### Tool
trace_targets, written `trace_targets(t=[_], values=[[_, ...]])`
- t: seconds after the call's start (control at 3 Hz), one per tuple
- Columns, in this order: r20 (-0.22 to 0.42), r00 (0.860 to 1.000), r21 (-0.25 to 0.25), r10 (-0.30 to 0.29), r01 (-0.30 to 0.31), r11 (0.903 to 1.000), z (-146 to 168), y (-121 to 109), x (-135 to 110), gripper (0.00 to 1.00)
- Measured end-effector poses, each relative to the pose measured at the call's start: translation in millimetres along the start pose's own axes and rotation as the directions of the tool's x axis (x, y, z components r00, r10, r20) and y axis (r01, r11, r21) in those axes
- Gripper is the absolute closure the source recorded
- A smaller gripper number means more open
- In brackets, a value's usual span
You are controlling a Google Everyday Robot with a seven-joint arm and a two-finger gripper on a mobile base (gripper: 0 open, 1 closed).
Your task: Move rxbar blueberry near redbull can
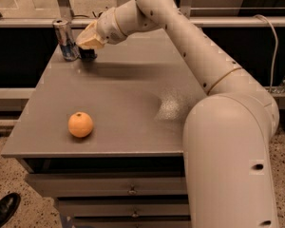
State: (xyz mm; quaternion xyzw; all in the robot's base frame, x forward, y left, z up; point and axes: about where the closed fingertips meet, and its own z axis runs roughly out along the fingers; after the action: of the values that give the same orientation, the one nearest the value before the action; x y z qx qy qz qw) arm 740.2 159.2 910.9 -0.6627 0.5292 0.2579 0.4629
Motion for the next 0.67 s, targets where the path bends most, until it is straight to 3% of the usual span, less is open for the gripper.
trace_targets(t=[0.67], values=[[0.019, 1.0, -0.073, 0.022, -0.021, 0.9971, 12.8, 22.3, -4.9, 0.31]])
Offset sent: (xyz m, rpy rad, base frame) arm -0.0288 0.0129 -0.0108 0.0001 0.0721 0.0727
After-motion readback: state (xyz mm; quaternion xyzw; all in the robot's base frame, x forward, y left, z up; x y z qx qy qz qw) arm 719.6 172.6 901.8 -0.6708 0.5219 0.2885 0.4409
